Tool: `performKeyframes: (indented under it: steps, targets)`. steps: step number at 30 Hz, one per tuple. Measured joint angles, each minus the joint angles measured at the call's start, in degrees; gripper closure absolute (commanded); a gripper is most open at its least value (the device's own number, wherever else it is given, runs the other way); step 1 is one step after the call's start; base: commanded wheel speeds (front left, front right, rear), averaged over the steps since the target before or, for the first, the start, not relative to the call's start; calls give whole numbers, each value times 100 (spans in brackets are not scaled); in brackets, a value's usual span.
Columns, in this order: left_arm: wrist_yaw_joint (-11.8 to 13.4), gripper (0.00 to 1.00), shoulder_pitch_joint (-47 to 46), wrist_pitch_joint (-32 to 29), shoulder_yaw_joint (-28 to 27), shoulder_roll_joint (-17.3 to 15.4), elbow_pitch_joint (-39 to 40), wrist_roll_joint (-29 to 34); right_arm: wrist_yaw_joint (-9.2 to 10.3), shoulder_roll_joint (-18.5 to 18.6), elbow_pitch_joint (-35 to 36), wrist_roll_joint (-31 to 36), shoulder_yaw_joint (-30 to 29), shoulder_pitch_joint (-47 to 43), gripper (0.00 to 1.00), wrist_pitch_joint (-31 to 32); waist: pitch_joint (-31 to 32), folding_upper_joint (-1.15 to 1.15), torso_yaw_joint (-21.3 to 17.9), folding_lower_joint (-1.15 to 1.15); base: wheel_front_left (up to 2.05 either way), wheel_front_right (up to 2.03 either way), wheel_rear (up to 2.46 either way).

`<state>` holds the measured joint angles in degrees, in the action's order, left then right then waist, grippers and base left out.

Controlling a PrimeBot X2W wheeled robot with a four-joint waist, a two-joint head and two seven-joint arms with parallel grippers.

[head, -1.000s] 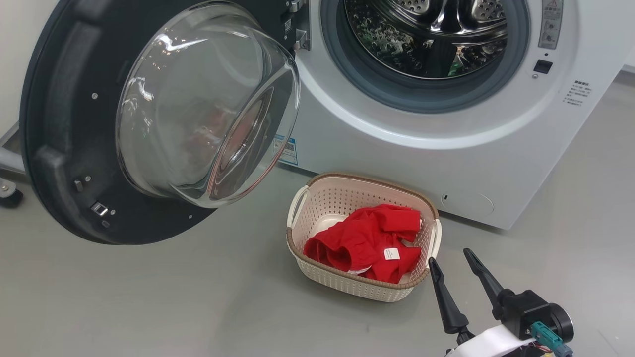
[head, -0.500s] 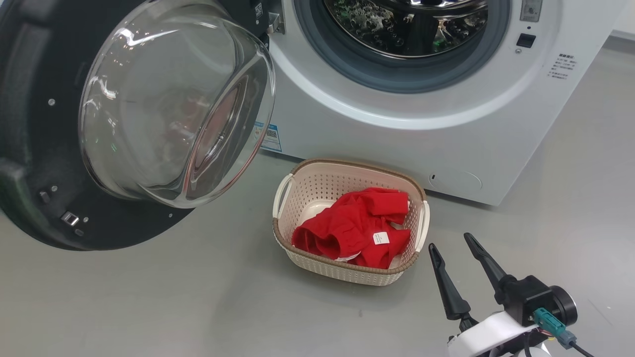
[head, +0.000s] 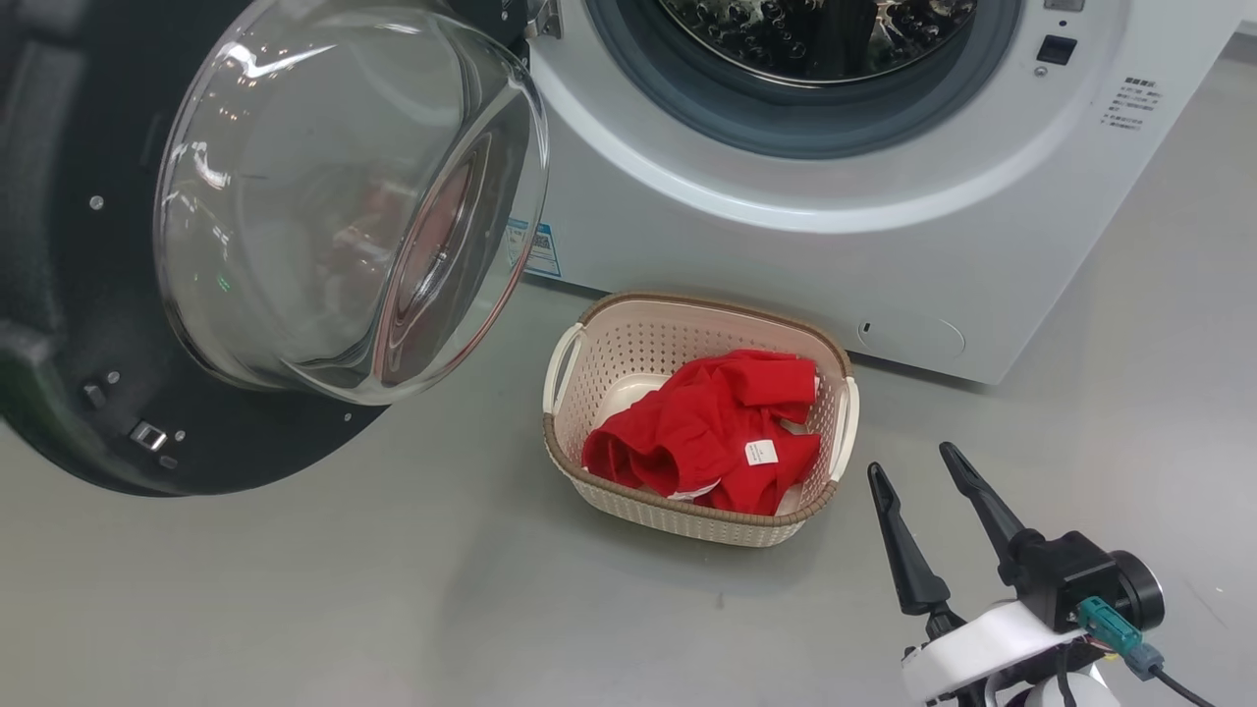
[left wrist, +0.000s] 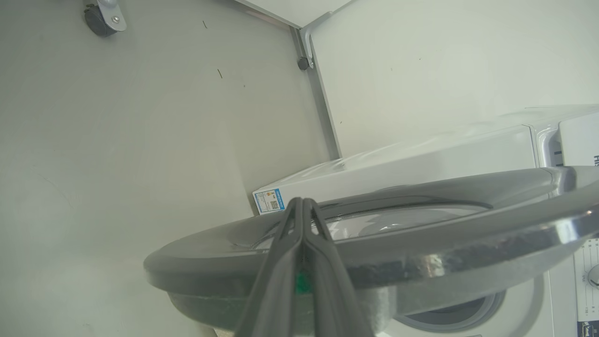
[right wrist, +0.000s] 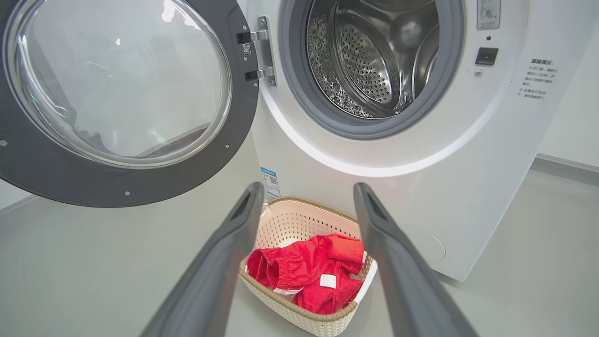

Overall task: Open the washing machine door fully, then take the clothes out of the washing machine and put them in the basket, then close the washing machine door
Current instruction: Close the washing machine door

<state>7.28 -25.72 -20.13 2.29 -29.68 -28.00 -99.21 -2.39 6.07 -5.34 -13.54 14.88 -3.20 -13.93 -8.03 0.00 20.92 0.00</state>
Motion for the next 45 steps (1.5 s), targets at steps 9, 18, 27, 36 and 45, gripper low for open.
performKeyframes:
  steps: [9,18,27,36,45]
  targets:
    - [-305,100,-10,-625,342,165,30,-22,9,21,42,0,-37,85,0,-1,-69,0,118,0,0,0,0]
    - [-701,100,4,-1171,627,311,187,-215,51,-16,74,-3,-87,101,0,-1,-77,0,157,0,0,0,0]
    - [-1069,100,69,-1829,1266,488,736,-153,52,-62,77,-11,-80,171,0,-2,-104,0,83,0,0,0,0]
    - [-1167,100,227,-2163,1406,746,1039,-288,51,-124,58,-49,-35,230,0,-10,-128,0,-162,0,0,0,0]
    - [-1220,100,308,-2223,1246,984,1256,-686,53,-207,40,-102,-7,305,0,-29,-130,0,-576,0,0,0,0]
